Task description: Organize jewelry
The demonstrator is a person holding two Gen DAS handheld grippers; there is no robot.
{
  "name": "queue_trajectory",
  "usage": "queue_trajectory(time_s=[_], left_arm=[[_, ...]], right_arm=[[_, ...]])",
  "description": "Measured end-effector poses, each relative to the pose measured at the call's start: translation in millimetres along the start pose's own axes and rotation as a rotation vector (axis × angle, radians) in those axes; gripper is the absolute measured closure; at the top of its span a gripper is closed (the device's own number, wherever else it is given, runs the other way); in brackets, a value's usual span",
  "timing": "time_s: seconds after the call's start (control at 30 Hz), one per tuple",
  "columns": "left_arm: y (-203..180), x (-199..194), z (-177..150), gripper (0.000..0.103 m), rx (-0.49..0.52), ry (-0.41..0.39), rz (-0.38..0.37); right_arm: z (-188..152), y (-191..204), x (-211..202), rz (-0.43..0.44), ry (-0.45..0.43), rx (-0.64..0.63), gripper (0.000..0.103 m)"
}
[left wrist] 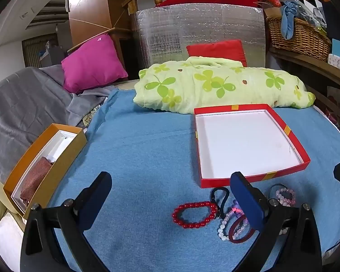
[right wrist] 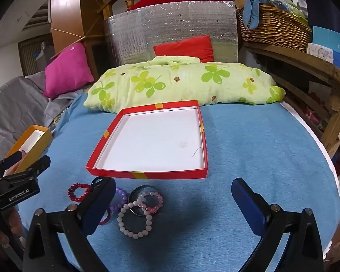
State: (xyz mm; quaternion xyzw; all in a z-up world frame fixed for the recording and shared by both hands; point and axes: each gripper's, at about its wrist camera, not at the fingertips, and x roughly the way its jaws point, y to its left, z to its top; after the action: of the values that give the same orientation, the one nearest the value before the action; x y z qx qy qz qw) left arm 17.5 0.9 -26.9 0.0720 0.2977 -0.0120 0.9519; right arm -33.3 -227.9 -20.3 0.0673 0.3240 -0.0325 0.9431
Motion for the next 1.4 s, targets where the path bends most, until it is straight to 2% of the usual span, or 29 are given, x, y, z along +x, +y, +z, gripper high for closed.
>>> queue_trajectory(time_s=[1.4], left_arm=[[4.3, 2.4, -4.4, 0.0, 0.017, 0.014, 0.008]], right_arm=[[-2.4, -6.1, 7.2, 0.018, 0.011, 0.024, 0.0]])
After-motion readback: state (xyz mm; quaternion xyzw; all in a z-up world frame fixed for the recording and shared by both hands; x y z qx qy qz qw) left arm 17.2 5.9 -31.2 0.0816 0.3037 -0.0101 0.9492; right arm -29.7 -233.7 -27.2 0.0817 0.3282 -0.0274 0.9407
